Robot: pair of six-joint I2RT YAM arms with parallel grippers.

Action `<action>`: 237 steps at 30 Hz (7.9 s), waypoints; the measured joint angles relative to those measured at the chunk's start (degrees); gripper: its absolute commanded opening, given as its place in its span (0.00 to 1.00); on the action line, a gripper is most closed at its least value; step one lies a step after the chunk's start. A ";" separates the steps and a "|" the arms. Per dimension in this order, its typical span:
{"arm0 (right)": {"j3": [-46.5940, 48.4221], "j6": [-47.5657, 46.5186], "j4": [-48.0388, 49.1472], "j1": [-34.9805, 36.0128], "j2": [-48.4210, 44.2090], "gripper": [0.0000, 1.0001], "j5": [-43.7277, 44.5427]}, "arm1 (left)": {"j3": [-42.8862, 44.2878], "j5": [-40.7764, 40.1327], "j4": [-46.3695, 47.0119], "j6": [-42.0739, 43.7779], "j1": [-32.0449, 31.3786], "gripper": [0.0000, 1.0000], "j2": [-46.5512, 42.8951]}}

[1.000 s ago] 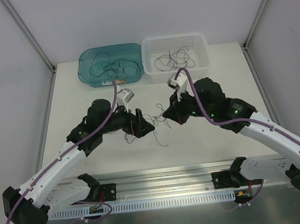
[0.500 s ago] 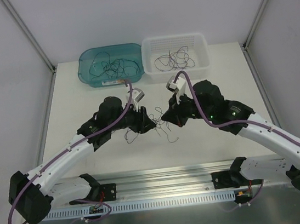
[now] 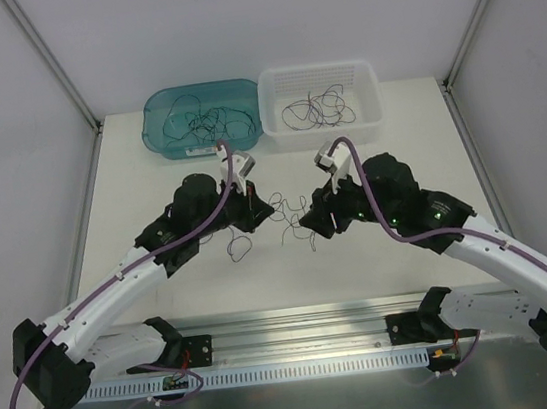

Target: Untangle the cables

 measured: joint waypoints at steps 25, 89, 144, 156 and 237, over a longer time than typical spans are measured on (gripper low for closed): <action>-9.57 -0.35 -11.23 -0.13 -19.02 0.97 14.08 | 46.16 -9.11 0.26 -0.66 28.65 0.00 27.71; -21.49 11.15 6.56 6.91 -2.80 0.99 9.79 | -4.35 -21.77 -9.68 -23.26 20.68 0.00 18.86; -12.87 -1.14 36.00 7.45 13.35 0.69 -3.13 | 5.79 10.86 -9.42 -18.14 7.82 0.00 -5.38; -12.83 -0.68 38.42 7.45 13.51 0.06 -4.39 | 6.38 10.93 -9.42 -19.52 7.82 0.00 -4.85; 5.53 -0.37 -22.43 -34.12 -30.29 0.97 31.01 | -14.69 -37.33 -26.67 -1.55 20.39 0.99 -60.72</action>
